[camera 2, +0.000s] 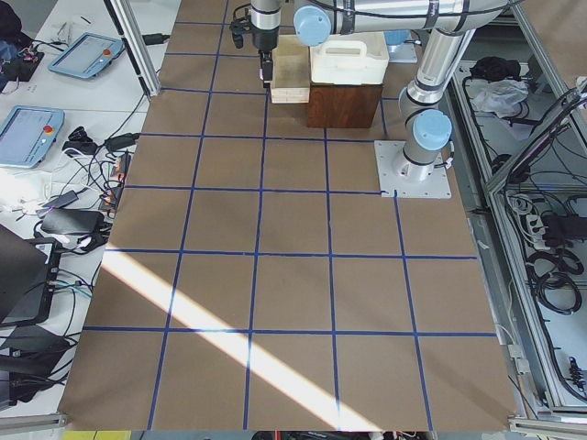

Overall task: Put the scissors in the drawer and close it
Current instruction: 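Lift the scissors with the right gripper and carry them over the drawer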

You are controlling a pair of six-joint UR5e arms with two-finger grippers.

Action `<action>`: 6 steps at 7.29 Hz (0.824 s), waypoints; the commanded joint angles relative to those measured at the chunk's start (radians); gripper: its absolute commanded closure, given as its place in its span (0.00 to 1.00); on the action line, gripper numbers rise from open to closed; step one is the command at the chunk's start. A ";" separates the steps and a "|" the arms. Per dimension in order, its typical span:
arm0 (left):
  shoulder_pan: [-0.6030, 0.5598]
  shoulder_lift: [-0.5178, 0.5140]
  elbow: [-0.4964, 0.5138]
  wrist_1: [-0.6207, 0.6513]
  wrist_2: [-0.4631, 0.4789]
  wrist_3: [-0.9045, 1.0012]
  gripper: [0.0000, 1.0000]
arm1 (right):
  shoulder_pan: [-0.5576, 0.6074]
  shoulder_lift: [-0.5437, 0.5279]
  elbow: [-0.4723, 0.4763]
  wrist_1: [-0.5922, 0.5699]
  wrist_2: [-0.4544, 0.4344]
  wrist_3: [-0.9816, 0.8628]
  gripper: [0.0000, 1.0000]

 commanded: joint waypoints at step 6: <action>0.001 0.022 -0.022 -0.007 0.002 0.002 0.00 | 0.317 0.036 0.185 -0.216 -0.094 0.334 1.00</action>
